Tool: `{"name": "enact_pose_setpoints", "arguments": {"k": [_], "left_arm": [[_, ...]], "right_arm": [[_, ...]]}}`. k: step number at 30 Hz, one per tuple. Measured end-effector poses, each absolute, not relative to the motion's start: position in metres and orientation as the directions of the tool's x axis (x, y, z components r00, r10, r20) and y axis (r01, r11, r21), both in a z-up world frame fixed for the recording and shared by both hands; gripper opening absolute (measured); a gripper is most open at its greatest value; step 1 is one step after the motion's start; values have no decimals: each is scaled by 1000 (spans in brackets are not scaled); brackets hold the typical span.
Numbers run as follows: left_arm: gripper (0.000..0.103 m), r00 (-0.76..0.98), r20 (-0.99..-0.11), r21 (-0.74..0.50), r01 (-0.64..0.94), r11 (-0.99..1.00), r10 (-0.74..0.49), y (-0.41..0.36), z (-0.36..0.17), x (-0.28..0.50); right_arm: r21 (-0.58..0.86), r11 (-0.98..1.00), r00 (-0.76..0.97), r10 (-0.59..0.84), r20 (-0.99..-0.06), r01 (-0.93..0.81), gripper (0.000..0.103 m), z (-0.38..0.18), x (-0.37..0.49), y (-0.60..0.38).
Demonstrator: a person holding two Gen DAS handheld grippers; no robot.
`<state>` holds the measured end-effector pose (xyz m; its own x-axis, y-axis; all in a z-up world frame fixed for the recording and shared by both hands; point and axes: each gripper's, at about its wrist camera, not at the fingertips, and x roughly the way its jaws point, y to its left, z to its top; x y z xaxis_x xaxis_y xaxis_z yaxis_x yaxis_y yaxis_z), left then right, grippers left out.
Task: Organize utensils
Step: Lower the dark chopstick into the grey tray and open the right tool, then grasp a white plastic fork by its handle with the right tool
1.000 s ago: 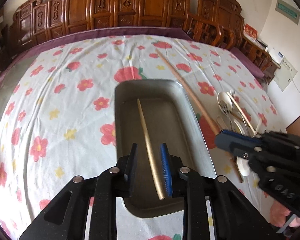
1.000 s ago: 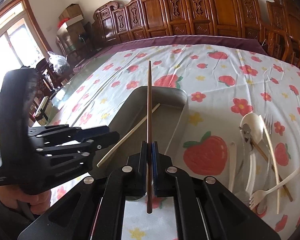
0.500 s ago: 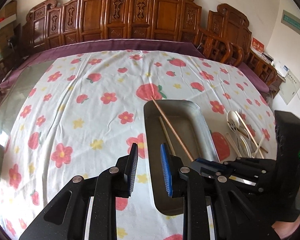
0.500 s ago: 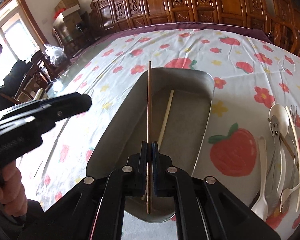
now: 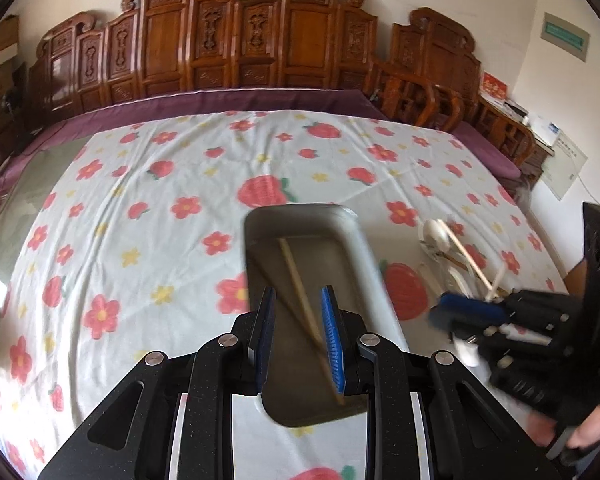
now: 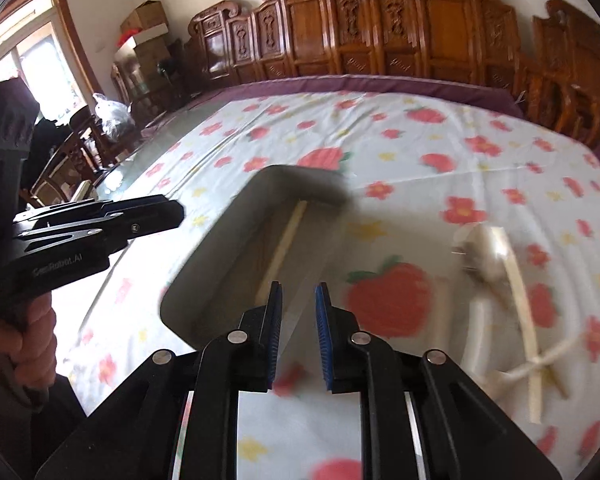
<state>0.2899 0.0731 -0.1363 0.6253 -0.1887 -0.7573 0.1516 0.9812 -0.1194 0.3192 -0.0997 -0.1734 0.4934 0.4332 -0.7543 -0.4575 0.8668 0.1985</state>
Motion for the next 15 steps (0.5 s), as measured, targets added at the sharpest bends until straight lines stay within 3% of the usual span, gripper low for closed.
{"name": "enact_pose_setpoints", "arguments": {"k": [12, 15], "left_arm": [[23, 623, -739, -109, 262, 959, -255, 11, -137, 268], [29, 623, -739, -106, 269, 957, -257, 2, -140, 265]], "right_arm": [[52, 952, 559, 220, -799, -300, 19, -178, 310, -240], [46, 962, 556, 195, -808, -270, 19, -187, 309, -257]]}}
